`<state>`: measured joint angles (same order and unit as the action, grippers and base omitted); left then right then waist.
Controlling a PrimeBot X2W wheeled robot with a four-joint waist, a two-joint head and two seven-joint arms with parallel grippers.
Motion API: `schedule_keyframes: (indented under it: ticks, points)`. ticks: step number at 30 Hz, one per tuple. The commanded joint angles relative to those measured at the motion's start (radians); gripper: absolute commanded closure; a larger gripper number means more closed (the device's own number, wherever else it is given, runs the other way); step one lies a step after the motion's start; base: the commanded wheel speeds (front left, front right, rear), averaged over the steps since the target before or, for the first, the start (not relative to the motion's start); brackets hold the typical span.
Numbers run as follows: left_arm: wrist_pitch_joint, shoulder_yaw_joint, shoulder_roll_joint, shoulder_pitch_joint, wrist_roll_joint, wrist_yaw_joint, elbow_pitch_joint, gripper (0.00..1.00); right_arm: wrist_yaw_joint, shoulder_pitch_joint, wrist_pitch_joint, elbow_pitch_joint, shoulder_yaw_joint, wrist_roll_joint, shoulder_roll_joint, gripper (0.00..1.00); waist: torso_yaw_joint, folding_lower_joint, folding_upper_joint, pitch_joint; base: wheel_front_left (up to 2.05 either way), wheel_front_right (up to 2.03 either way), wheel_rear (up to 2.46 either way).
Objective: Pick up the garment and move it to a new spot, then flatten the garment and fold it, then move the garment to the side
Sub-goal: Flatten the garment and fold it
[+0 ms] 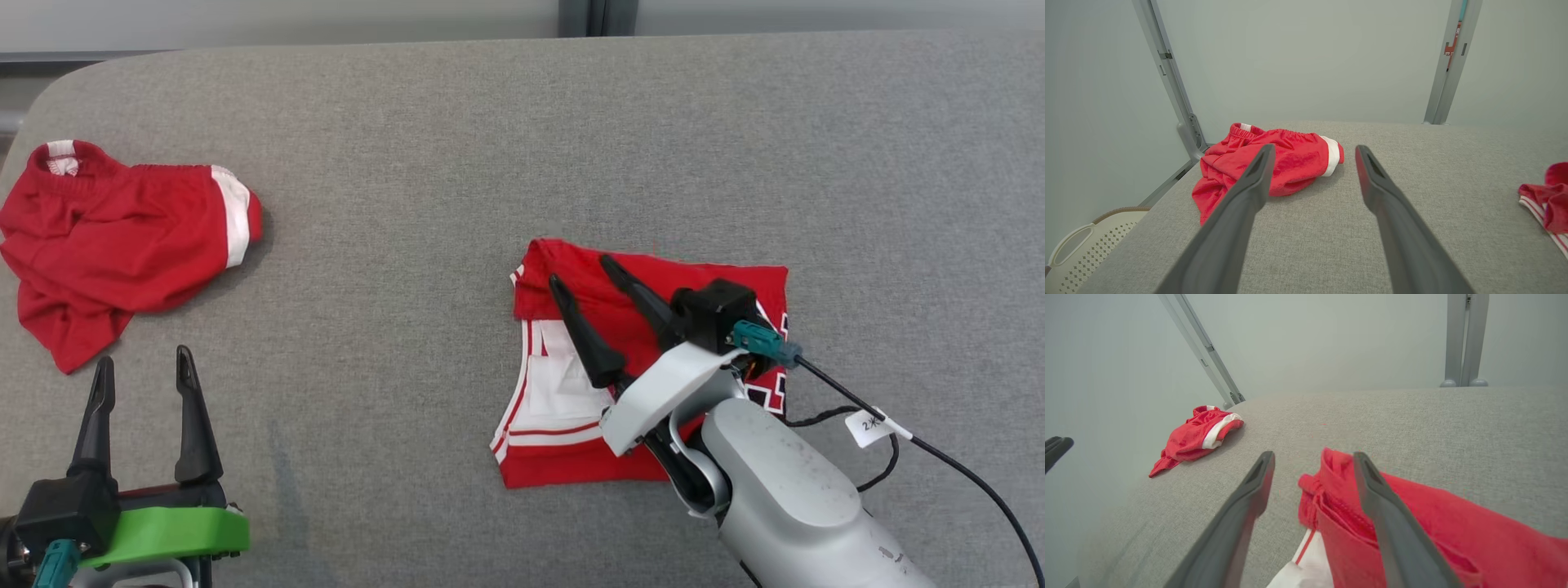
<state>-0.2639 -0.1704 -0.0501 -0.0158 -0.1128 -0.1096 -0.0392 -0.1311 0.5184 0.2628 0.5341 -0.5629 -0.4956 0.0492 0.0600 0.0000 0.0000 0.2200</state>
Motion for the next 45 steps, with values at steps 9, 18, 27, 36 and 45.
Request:
schedule_keyframes:
  ticks: [9,18,27,36,45]
  points:
    - [0.0,-0.009,-0.001,0.01,0.016,-0.006,0.003,0.0,0.001,-0.056,0.002,-0.171,0.169,0.144,0.004,0.0,-0.04,0.0,0.0,-0.025,0.0,0.0,0.0]
    - [0.0,-0.016,-0.001,0.03,0.025,-0.011,0.007,0.0,0.001,-0.196,0.002,-0.215,0.305,0.194,0.061,0.0,-0.055,0.0,0.0,-0.048,0.0,0.0,0.0]
    - [0.0,-0.02,-0.001,0.041,0.029,-0.013,0.008,0.0,0.001,-0.249,0.002,-0.16,0.251,0.157,0.058,0.0,-0.056,0.0,0.0,-0.051,0.0,0.0,0.0]
    - [0.0,-0.006,-0.001,0.009,0.034,-0.015,0.007,0.0,0.001,-0.154,0.002,-0.021,0.166,0.118,0.039,0.0,-0.033,0.0,0.0,-0.024,0.0,0.0,0.0]
    - [0.0,-0.005,-0.001,-0.004,0.021,-0.018,-0.001,0.0,0.001,-0.093,0.002,0.107,0.123,0.085,0.026,0.0,-0.008,0.0,0.0,-0.009,0.0,0.0,0.0]
